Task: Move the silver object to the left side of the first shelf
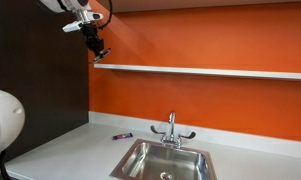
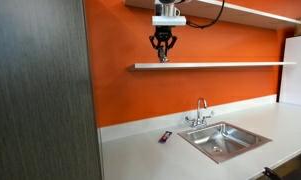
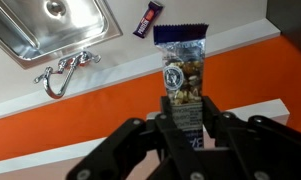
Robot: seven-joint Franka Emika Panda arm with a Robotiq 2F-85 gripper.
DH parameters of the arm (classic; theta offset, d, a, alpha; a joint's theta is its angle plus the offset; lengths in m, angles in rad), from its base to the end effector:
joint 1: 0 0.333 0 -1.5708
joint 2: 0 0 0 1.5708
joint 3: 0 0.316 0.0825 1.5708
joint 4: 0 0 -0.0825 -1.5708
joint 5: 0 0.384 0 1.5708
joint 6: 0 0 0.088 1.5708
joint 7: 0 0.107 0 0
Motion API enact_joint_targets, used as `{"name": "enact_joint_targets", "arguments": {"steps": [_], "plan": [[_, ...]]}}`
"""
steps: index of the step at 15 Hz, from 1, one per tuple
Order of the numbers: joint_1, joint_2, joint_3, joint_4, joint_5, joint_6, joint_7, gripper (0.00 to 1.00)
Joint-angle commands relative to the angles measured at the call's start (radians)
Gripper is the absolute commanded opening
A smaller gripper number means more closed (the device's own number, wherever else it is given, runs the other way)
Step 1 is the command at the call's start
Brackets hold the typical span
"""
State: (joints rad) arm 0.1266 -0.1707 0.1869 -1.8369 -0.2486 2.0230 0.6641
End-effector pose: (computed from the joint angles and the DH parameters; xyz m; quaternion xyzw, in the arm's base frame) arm 0.5142 0.1603 0.6349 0.9660 -0.1354 0.2169 0.0375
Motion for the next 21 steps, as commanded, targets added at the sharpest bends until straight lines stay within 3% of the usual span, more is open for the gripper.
{"name": "enact_joint_targets", "arguments": {"steps": [1,10,21], "plan": [[-0.017,0.092,0.012,0.132,-0.03,-0.066,0.006,0.1],[0.01,0.297,-0.038,0.395,-0.02,-0.175,-0.028,0.1],[0.022,0.451,-0.108,0.617,0.002,-0.216,-0.08,0.1]]}}
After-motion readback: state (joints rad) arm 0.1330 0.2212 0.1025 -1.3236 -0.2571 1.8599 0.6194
